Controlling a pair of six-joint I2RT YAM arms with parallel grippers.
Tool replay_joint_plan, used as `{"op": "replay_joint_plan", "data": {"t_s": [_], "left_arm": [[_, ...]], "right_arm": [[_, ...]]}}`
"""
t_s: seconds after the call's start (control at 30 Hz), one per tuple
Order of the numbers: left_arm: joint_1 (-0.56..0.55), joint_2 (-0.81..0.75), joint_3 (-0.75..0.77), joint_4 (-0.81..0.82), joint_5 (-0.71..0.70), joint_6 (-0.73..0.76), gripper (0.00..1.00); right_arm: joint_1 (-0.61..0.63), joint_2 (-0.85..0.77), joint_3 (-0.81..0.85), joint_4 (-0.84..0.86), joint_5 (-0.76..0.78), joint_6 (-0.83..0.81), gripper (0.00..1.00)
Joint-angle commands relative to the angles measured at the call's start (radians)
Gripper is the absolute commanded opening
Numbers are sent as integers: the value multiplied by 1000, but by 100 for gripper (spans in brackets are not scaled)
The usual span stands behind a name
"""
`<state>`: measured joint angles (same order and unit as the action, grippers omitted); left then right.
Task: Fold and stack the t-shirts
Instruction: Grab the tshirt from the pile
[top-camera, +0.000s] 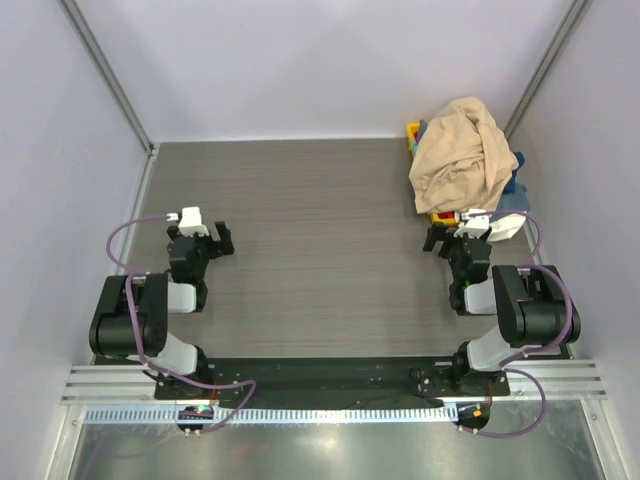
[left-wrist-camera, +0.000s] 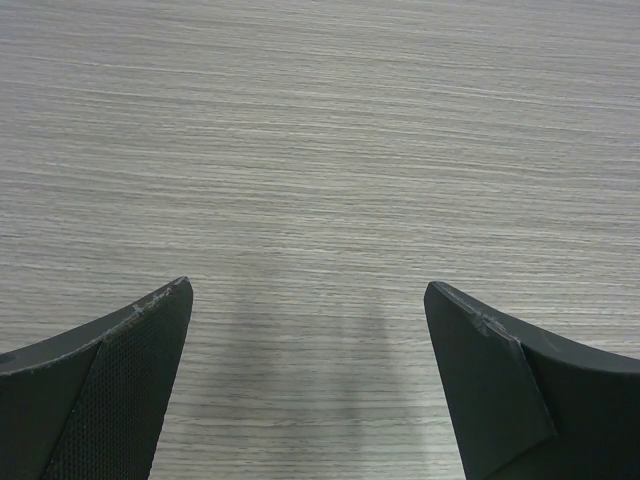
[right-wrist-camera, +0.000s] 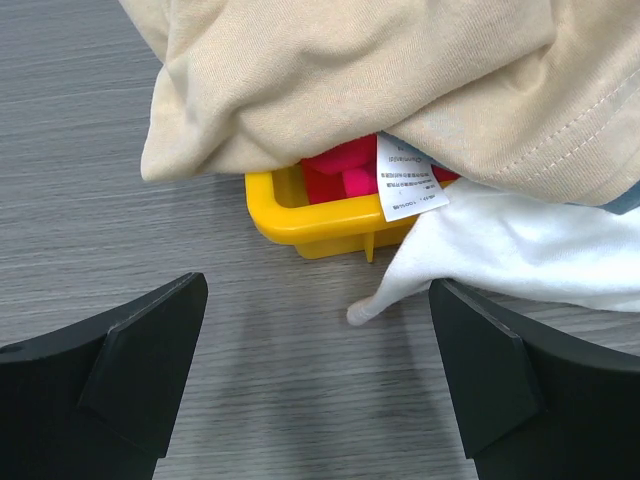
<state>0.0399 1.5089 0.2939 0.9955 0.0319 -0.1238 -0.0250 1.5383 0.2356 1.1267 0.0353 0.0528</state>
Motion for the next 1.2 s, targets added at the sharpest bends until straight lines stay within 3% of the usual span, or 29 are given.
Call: {"op": "replay_joint_plan", "data": {"t_s": [0.0,0.5,0.6,0.63,0.73,0.77,0.87,1.0,1.07,1.1,1.17], "left_arm": [[5,-12,16,28,19,3,100],[3,-12,16,28,19,4,100],[5,-12,17,26,17,3,100],[3,-12,17,26,17,3,100],[5,-12,16,26,17,3,100],[3,-12,16,26,17,3,100],[3,-12,16,26,17,4,100],[3,-12,17,26,16,-3,100],[-11,-65,31,5,-67,-23,100],[-23,-111,49,-138,-181,-28,100],[-31,-212,189,-413,-262,-71,100]], "right_arm": [[7,-6,7,39,26,-11,100],[11,-6,11,27,115,16,100],[25,-50,24,-10,265,42,100],[52,-81,34,-46,271,36,100],[80,-261,164,-369,293,39,100],[80,-305,210,-571,298,79,100],[80,-446,390,-886,224,175,100],[50,-573,467,-1007,241,410,100],[37,-580,476,-1028,210,430,100],[37,-570,529,-1062,219,433,100],[39,-502,606,-1192,242,423,100]]}}
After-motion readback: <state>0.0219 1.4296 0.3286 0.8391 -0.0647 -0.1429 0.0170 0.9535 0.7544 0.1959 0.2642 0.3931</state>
